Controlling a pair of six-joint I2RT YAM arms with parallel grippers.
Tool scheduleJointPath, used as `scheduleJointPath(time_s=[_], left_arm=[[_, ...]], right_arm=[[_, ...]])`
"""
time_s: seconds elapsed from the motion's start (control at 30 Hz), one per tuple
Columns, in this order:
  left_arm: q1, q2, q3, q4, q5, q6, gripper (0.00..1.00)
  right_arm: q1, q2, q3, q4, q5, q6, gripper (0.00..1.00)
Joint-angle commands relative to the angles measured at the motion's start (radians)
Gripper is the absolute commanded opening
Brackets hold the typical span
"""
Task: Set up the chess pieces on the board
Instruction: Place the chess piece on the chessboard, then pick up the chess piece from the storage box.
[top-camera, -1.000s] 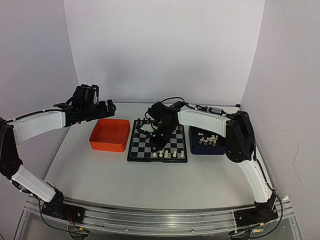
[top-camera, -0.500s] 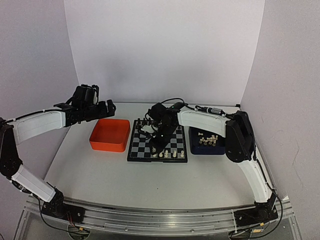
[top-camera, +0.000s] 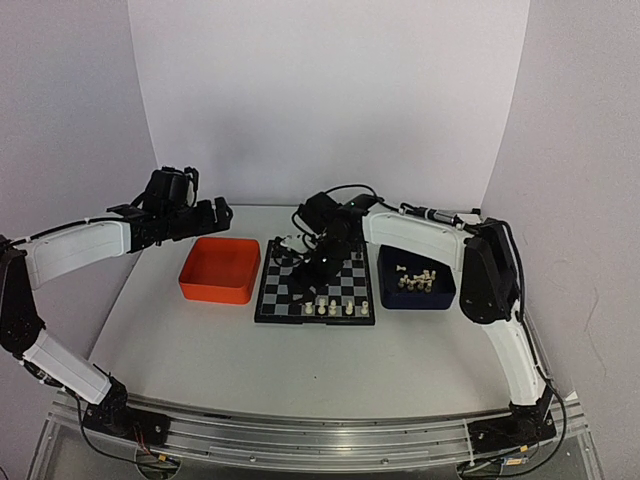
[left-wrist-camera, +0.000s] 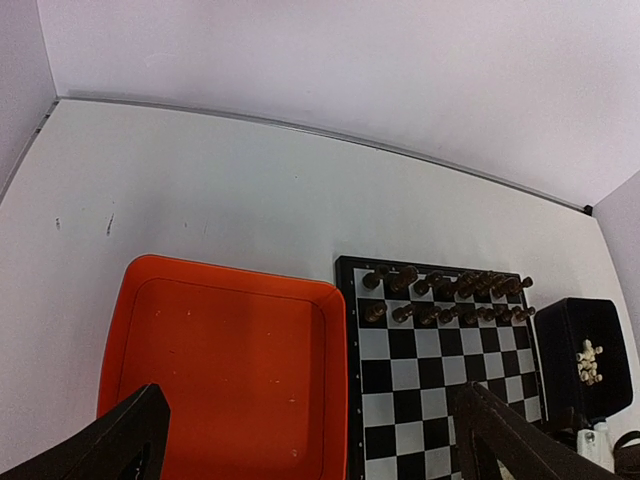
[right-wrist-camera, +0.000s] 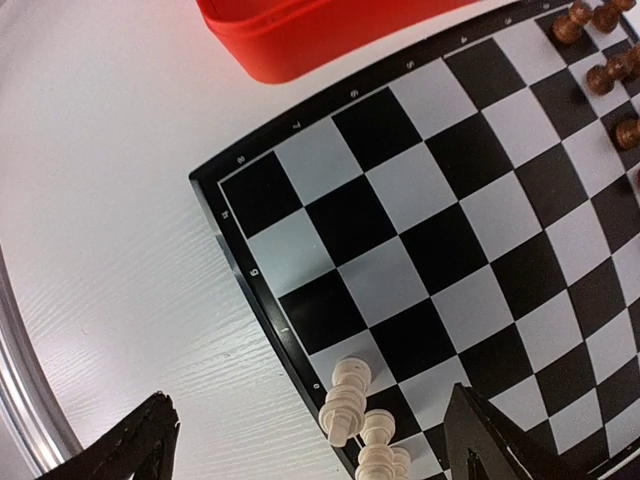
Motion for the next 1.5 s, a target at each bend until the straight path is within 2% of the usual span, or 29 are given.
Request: scheduleJointPath(time_s=[0.0, 0.27, 0.5, 0.67, 0.87, 1.2, 1.47], left_arm=[[0.004, -0.03, 0.044, 0.043, 0.007, 0.02, 1.0], [0.004, -0.058, 0.051, 0.071, 0.029, 0.029, 1.0], [0.004, -0.058, 0.07, 0.094, 0.032, 0.037, 1.0], [0.003, -0.032, 0.088, 0.107, 0.013, 0.043, 1.0], [0.004, 0.03, 0.127, 0.133, -0.024, 0.017, 1.0], [0.004, 0.161, 0.222, 0.175, -0.046, -0.022, 1.0], [0.012, 0.256, 0.322, 0.18, -0.054, -0.06, 1.0]], right_arm=[[0.005, -0.127, 0.047, 0.046, -0.022, 0.035, 0.91], [-0.045, -0.216, 0.037, 0.078, 0.038, 0.145, 0.91], [-0.193, -0.294, -0.037, 0.085, 0.03, 0.314, 0.91], [-0.293, -0.343, -0.119, 0.083, 0.072, 0.379, 0.91], [-0.38, -0.391, -0.215, 0.081, 0.129, 0.42, 0.91], [-0.52, -0.401, -0.296, 0.074, 0.085, 0.481, 0.91], [-0.56, -0.37, -0.307, 0.053, 0.11, 0.433, 0.91]])
